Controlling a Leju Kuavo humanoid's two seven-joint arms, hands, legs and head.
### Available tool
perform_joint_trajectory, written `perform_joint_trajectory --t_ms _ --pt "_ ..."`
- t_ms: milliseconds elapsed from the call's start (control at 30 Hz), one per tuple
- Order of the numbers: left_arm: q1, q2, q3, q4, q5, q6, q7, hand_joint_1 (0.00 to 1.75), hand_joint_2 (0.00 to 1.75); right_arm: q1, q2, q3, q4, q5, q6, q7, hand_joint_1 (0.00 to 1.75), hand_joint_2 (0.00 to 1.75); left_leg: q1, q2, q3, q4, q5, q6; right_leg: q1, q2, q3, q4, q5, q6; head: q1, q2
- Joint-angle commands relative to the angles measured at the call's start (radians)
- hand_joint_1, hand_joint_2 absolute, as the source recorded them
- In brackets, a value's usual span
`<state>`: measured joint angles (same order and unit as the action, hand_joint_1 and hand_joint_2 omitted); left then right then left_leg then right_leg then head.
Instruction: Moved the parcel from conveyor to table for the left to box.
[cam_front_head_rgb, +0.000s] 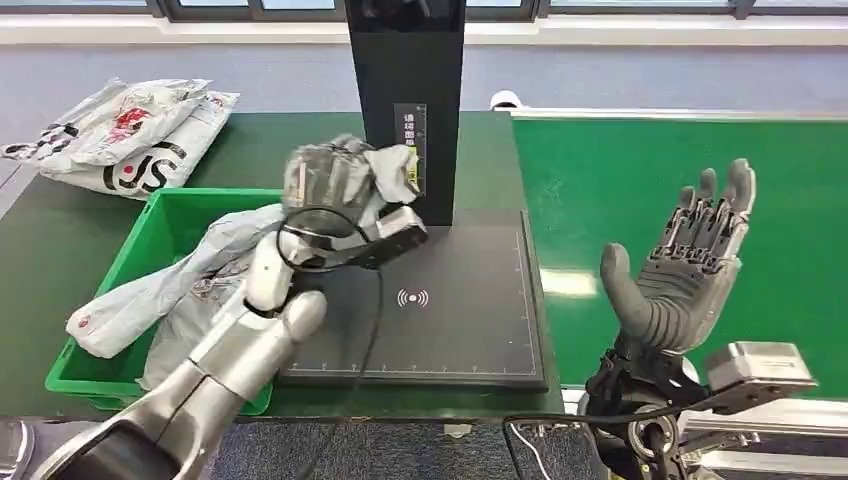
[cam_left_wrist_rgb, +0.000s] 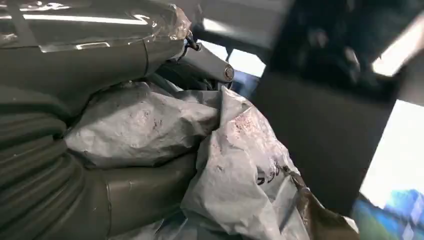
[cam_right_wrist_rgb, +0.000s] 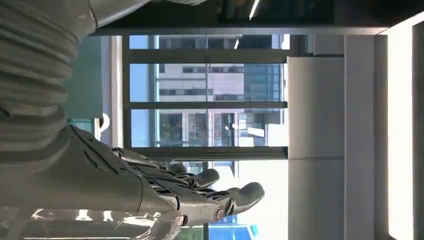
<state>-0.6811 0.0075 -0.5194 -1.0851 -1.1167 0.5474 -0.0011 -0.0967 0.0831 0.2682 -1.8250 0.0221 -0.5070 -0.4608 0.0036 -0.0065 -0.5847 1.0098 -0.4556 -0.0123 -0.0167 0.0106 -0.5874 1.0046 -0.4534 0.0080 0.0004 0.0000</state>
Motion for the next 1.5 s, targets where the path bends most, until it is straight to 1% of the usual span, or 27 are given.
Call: perform_joint_trajectory --t_ms 33,100,133,167,233,267,400,433,500,567,667,700,800,900,933,967,1000,1033,1200,1367,1400,1467,1500 --pt "0.146 0.172 0.374 -0.398 -0.112 0.005 -0.003 1.75 1.75 0.055 -0.043 -0.043 -0.063 0.015 -0.006 -0.004 0.0 1.75 0.001 0.005 0.001 -0.001 -0.001 0.0 0.001 0.003 0.0 -0.001 0.0 -0.001 0.0 0.0" --pt "0.172 0.192 0.427 -0.441 -0.134 0.008 0.001 1.75 1.75 0.059 -0.039 -0.043 -0.074 0.023 -0.015 -0.003 0.0 1.75 0.001 0.005 -0.001 0.0 -0.001 0.0 0.001 0.004 -0.002 0.0 0.0 -0.001 0.0 0.0" --pt "0.174 0.202 0.434 -0.445 -0.126 0.008 -0.003 1.75 1.75 0.06 -0.04 -0.043 -0.075 0.023 -0.016 -0.003 0.0 1.75 0.001 0.008 0.0 0.0 -0.002 -0.001 0.001 0.006 -0.002 0.0 0.0 -0.002 0.0 0.0" --pt "0.186 0.21 0.458 -0.455 -0.119 0.012 -0.017 1.75 1.75 0.061 -0.041 -0.042 -0.078 0.025 -0.018 0.0 0.0 1.75 0.001 0.005 -0.001 0.0 -0.001 0.0 0.001 0.003 -0.002 -0.001 0.0 -0.001 0.0 0.0" --pt "0.211 0.231 0.492 -0.467 -0.115 0.02 -0.008 1.75 1.75 0.064 -0.042 -0.045 -0.084 0.025 -0.02 0.003 0.0 1.75 0.001 0.005 0.0 -0.001 -0.001 -0.001 0.002 0.004 -0.001 -0.002 0.0 -0.002 0.0 0.0" --pt "0.23 0.243 0.514 -0.474 -0.112 0.026 -0.007 1.75 1.75 0.067 -0.045 -0.046 -0.087 0.026 -0.021 0.004 0.0 1.75 0.0 0.003 -0.001 -0.001 -0.001 -0.001 0.0 0.002 -0.002 -0.001 0.0 -0.001 0.0 0.0" --pt "0.362 0.242 0.63 -0.527 -0.097 0.073 -0.017 1.75 1.75 0.074 -0.046 -0.047 -0.088 0.023 -0.015 0.004 0.0 1.75 0.0 0.005 0.001 -0.002 -0.001 0.0 0.0 0.004 0.0 -0.002 0.0 -0.001 0.0 0.0" --pt "0.389 0.234 0.662 -0.535 -0.109 0.082 -0.014 1.75 1.75 0.076 -0.046 -0.048 -0.089 0.025 -0.014 0.003 0.0 1.75 0.0 0.01 0.004 -0.004 -0.002 -0.001 0.0 0.008 0.001 -0.004 0.001 -0.002 0.0 0.0" --pt "0.438 0.228 0.711 -0.55 -0.123 0.099 -0.013 1.75 1.75 0.084 -0.046 -0.049 -0.092 0.028 -0.012 0.002 0.0 1.75 0.0 0.005 0.002 -0.002 -0.002 -0.001 0.0 0.004 0.0 -0.001 -0.001 -0.001 0.0 0.0" --pt "0.465 0.22 0.747 -0.56 -0.142 0.108 -0.017 1.75 1.75 0.088 -0.046 -0.05 -0.092 0.029 -0.009 0.002 0.0 1.75 0.0 0.005 0.002 -0.002 -0.002 -0.001 0.0 0.004 0.0 -0.002 -0.001 -0.002 0.0 0.0" --pt "0.493 0.21 0.753 -0.571 -0.152 0.107 -0.025 1.75 1.75 0.083 -0.045 -0.049 -0.087 0.025 -0.001 0.005 0.0 1.75 0.001 0.005 0.002 -0.003 -0.002 -0.001 0.001 0.004 0.001 -0.003 -0.001 -0.002 0.0 0.0" --pt "0.503 0.21 0.747 -0.577 -0.156 0.105 -0.027 1.75 1.75 0.083 -0.043 -0.049 -0.084 0.025 0.002 0.006 0.0 1.75 0.001 0.003 0.001 -0.002 -0.002 -0.001 0.001 0.002 0.0 -0.002 -0.002 -0.002 0.0 0.0" --pt "0.527 0.207 0.726 -0.584 -0.176 0.09 -0.02 1.75 1.75 0.076 -0.038 -0.047 -0.077 0.028 0.015 0.01 0.0 1.75 0.0 0.003 0.001 -0.002 -0.002 -0.002 0.0 0.002 0.0 -0.002 -0.002 -0.002 0.0 0.0" --pt "0.541 0.195 0.664 -0.572 -0.178 0.048 -0.014 1.75 1.75 0.067 -0.035 -0.05 -0.07 0.029 0.021 0.014 0.0 1.75 0.0 0.002 0.001 -0.002 -0.002 -0.001 0.0 0.001 0.0 -0.002 -0.002 -0.002 0.0 0.0" --pt "0.545 0.183 0.635 -0.567 -0.162 -0.013 -0.01 1.75 1.75 0.065 -0.035 -0.052 -0.069 0.032 0.023 0.014 0.0 1.75 0.001 0.002 0.001 -0.003 -0.002 -0.001 0.001 0.001 0.002 -0.004 -0.002 -0.002 0.0 0.0" --pt "0.545 0.173 0.623 -0.559 -0.174 -0.011 -0.004 1.75 1.75 0.065 -0.036 -0.053 -0.069 0.032 0.024 0.015 0.0 1.75 0.0 0.0 0.001 -0.002 -0.001 -0.001 0.0 -0.001 0.001 -0.003 -0.002 -0.002 0.0 0.0" --pt "0.548 0.171 0.599 -0.548 -0.214 -0.028 0.007 0.42 1.75 0.062 -0.037 -0.053 -0.067 0.032 0.029 0.017 0.0 1.75 0.0 0.0 0.001 -0.002 -0.002 -0.001 0.0 0.0 0.001 -0.002 -0.002 -0.002 0.0 0.0" --pt "0.552 0.162 0.579 -0.539 -0.221 -0.025 0.007 0.0 1.75 0.058 -0.037 -0.053 -0.064 0.032 0.032 0.018 0.0 1.75 0.001 0.0 0.001 -0.003 -0.001 -0.001 0.001 -0.002 0.002 -0.003 -0.002 -0.002 0.0 0.0" --pt "0.545 0.165 0.553 -0.509 -0.215 -0.044 0.012 0.0 1.75 0.055 -0.037 -0.054 -0.059 0.033 0.032 0.019 0.0 1.75 0.0 -0.002 0.002 -0.003 -0.001 -0.001 0.001 -0.003 0.003 -0.004 -0.002 -0.002 0.0 0.0" --pt "0.491 0.174 0.44 -0.432 -0.226 -0.047 0.001 0.0 1.75 0.046 -0.045 -0.052 -0.046 0.027 0.022 0.02 0.0 1.75 0.0 -0.002 0.0 -0.001 -0.001 -0.001 0.0 -0.003 0.001 -0.002 -0.002 -0.002 0.0 0.0" --pt "0.475 0.171 0.426 -0.419 -0.217 -0.044 0.001 0.0 1.75 0.047 -0.046 -0.052 -0.047 0.025 0.021 0.02 0.0 1.75 0.0 -0.004 0.001 -0.003 0.0 -0.001 0.001 -0.006 0.003 -0.003 -0.002 -0.002 0.0 0.0" --pt "0.444 0.19 0.385 -0.388 -0.195 -0.037 -0.005 0.0 1.75 0.048 -0.048 -0.053 -0.048 0.019 0.015 0.017 0.0 1.75 0.0 -0.003 0.0 -0.001 -0.001 -0.001 0.0 -0.005 0.001 -0.002 -0.002 -0.002 0.0 0.0" --pt "0.438 0.191 0.381 -0.379 -0.194 -0.038 -0.005 0.0 1.75 0.048 -0.048 -0.053 -0.048 0.019 0.014 0.017 0.0 1.75 0.001 -0.006 0.0 -0.001 0.0 -0.001 0.001 -0.007 0.002 -0.003 -0.002 -0.002 0.0 0.0"
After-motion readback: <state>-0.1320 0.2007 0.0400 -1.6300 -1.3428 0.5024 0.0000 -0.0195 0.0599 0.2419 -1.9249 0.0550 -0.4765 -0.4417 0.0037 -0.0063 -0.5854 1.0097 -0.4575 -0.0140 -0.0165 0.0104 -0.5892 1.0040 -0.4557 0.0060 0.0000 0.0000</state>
